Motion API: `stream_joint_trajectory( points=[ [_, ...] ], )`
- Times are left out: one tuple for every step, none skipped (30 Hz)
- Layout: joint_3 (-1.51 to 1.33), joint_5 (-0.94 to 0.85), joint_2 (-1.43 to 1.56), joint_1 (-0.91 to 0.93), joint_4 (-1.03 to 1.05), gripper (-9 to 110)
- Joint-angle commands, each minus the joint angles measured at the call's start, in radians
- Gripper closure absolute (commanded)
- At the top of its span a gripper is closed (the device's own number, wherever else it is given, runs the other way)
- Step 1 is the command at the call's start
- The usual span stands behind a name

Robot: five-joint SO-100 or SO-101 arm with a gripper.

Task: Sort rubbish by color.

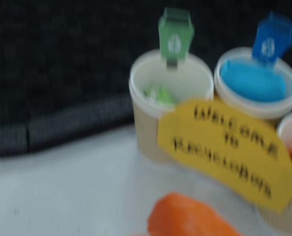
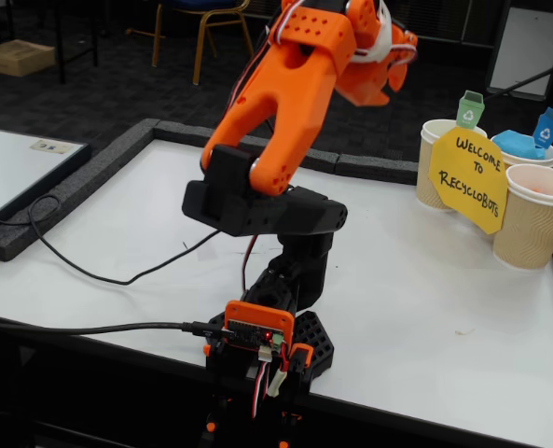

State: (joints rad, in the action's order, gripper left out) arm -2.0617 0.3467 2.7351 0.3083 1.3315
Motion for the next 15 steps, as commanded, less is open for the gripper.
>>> stream_joint_trajectory(
  points=[
    [0.133,-0.017,-0.034,-0.021,-0.067,101],
    [0.138,-0.017,-0.04,-0.021,-0.071,101],
    [0.141,-0.017,-0.044,-0.02,-0.072,101],
    [0.141,-0.017,-0.046,-0.018,-0.078,101],
    [0.14,-0.017,-0.048,-0.018,-0.08,101],
    [0.138,-0.017,-0.049,-0.018,-0.081,101],
    [0.13,-0.017,-0.051,-0.018,-0.081,101],
    [0.117,-0.017,-0.051,-0.018,-0.081,101],
    [0.095,-0.017,-0.051,-0.018,-0.083,101],
    [0.069,-0.017,-0.051,-0.018,-0.086,101],
    [0.035,-0.017,-0.051,-0.021,-0.091,101],
    [0.006,-0.017,-0.051,-0.025,-0.094,101],
    [-0.025,-0.017,-0.051,-0.028,-0.098,101],
    [-0.057,-0.017,-0.051,-0.034,-0.104,101],
    [-0.087,-0.017,-0.049,-0.044,-0.114,101]
  ],
)
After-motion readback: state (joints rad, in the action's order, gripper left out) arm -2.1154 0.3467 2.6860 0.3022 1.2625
